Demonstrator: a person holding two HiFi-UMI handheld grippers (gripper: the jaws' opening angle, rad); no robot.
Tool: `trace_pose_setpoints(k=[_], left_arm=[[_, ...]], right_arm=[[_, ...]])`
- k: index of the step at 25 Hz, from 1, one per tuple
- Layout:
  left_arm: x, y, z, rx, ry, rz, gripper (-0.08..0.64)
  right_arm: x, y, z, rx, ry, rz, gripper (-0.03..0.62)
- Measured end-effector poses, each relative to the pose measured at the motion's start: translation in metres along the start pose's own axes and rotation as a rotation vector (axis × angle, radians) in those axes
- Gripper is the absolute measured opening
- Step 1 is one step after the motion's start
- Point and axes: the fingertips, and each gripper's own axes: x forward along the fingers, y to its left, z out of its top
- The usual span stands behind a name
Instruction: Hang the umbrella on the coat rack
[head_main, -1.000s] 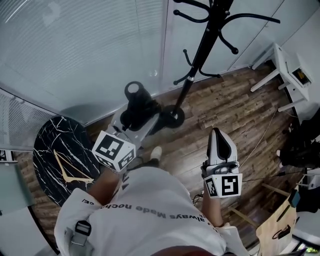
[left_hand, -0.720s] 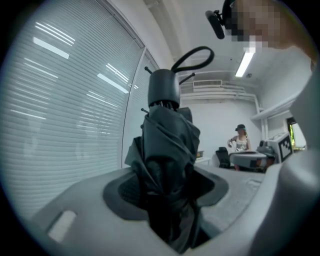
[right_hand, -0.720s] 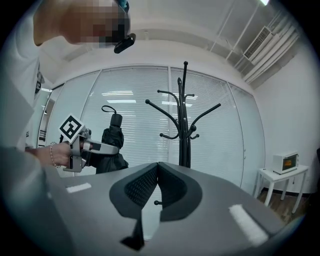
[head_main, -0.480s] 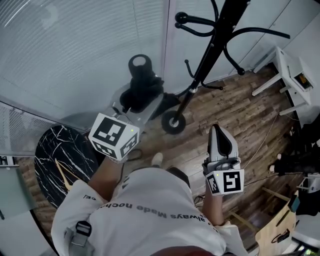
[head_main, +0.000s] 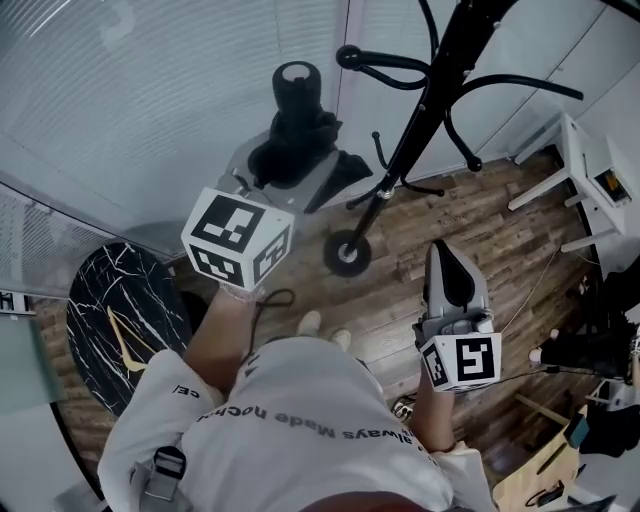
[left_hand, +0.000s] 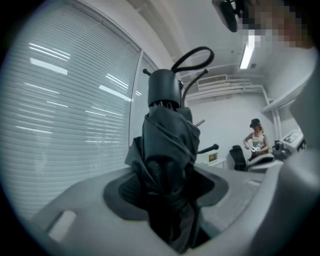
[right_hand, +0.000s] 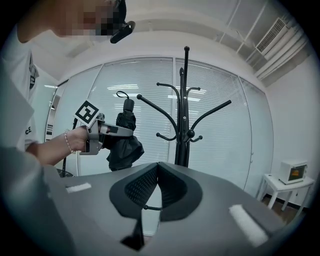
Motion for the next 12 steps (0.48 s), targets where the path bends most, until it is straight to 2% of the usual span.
trace_pose_setpoints(k=[7, 12], left_arm=[[0.025, 0.014, 0.02, 0.025, -0.012, 0.049, 0.233], [0.033, 0.016, 0.019, 0.042, 0.004, 0.061, 0.233]], right_arm=[[0.004, -0.008, 0.0, 0.009, -0.005, 0.018, 0.002], [0.003, -0.013, 0.002, 0.009, -0.016, 0.014, 0.002]])
